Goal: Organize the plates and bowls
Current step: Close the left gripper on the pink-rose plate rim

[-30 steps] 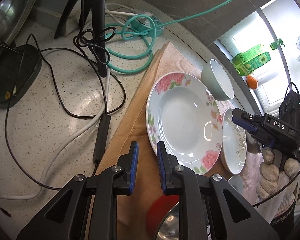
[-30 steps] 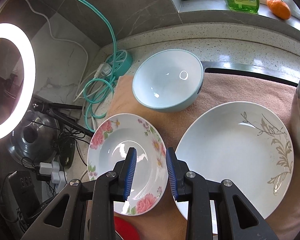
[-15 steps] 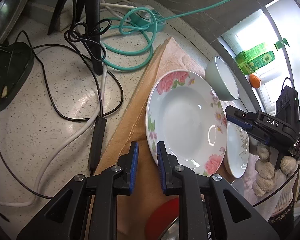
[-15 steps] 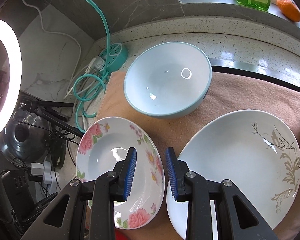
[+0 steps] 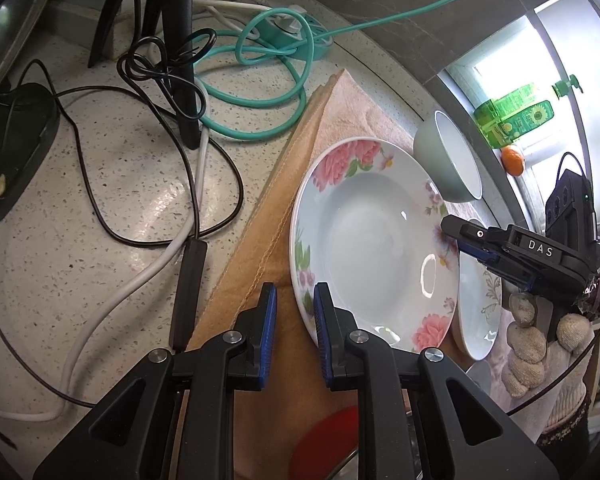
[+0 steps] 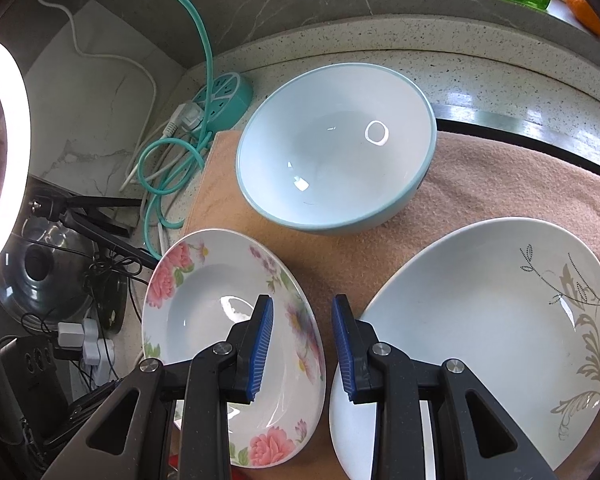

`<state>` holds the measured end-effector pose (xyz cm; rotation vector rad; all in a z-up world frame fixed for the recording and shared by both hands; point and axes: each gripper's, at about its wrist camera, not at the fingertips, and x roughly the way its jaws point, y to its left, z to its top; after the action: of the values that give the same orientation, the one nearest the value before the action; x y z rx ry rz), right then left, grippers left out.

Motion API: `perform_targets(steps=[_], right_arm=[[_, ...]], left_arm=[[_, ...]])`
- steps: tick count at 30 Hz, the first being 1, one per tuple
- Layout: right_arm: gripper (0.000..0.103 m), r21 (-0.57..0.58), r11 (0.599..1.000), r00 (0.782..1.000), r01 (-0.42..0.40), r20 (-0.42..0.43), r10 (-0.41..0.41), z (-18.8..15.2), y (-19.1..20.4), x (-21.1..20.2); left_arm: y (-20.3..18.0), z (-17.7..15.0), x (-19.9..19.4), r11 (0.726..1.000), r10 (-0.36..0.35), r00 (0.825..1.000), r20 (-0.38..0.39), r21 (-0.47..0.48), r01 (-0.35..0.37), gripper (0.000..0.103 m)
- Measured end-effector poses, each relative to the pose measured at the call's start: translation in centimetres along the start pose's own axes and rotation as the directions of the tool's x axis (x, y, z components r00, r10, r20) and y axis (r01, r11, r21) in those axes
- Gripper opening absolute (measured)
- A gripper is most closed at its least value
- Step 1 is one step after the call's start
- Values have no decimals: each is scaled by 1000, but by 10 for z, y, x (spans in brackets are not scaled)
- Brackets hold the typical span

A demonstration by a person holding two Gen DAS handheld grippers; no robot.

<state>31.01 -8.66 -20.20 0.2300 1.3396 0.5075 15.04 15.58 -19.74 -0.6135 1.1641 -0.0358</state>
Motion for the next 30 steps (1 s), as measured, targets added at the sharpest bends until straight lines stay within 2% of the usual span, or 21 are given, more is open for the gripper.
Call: perform_targets(steps=[4,14,17,30], right_arm=[[22,4,1000,1000,-8,-11,8,-1,3,3],[17,4,1000,1000,12,-7,-12,-3,2,0],[17,5,1000,1000,11,-4,-11,-3,2,-1],[16,12,1000,1000,14,-7,-13,-5,4,-2]], left_arm=[[-1,0,2,1000,-1,1000,-1,5,1,17],[-8,2,1,1000,1,1000,9,28,-1,16],[-6,2,1,1000,0,1000,11,19,-1,11],[-6,3,-5,1000,14,999,29,15,-14,11]])
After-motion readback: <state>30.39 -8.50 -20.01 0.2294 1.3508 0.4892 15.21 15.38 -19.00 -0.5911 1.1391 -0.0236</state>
